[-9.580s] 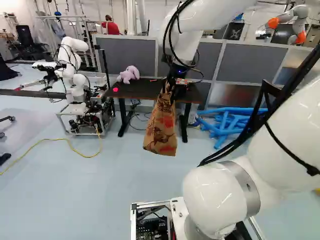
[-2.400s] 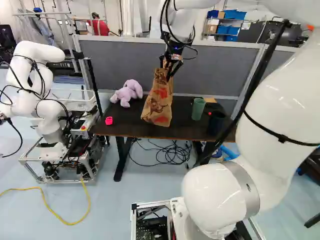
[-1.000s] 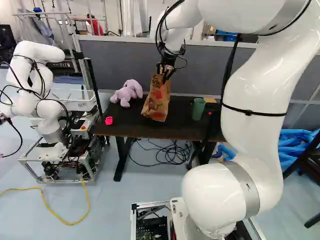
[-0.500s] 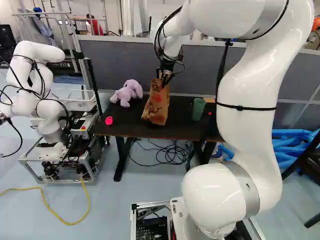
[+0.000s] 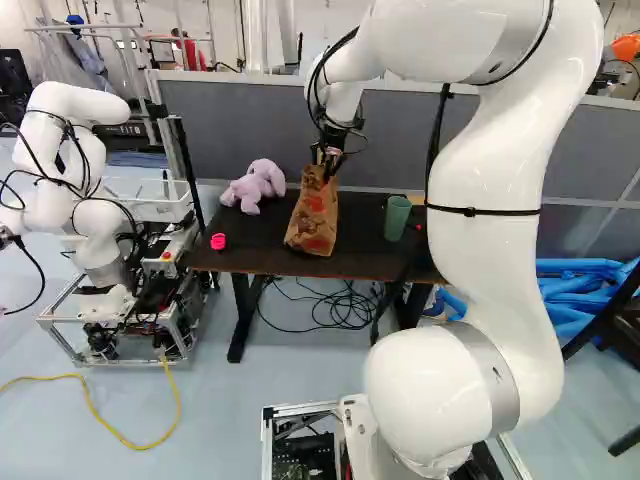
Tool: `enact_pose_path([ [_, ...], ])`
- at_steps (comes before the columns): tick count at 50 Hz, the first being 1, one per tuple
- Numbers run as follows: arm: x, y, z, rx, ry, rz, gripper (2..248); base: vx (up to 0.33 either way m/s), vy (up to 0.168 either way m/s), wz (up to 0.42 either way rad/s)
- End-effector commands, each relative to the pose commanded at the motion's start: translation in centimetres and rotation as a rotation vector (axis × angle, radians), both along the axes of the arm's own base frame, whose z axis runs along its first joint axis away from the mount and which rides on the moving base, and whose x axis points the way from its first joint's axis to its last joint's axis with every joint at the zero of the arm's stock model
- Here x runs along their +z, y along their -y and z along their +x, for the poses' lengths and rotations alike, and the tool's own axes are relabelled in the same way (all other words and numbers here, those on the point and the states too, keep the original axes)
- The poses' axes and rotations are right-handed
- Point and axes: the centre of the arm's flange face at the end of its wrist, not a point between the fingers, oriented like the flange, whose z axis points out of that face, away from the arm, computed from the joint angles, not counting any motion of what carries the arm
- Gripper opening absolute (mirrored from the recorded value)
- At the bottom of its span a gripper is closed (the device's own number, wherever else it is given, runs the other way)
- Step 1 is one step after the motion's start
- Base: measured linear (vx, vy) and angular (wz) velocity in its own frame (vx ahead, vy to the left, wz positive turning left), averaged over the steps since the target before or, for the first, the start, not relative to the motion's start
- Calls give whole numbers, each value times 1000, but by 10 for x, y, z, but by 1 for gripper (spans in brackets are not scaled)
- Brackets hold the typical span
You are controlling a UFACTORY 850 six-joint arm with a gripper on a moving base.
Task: Pick up the bag on the ground and place it on the table
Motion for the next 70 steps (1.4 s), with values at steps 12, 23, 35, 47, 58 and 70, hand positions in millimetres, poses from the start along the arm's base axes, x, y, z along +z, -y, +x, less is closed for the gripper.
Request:
enact_pose_path([
  [12,0,0,0,0,0,0,94,0,0,0],
  [23,0,0,0,0,0,0,165,0,0,0],
  [35,0,0,0,0,0,0,247,0,0,0],
  [47,0,0,0,0,0,0,247,0,0,0],
  [58,6,0,-2,0,9,1,247,0,0,0],
  [70,21,0,-9,1,26,2,247,0,0,0],
])
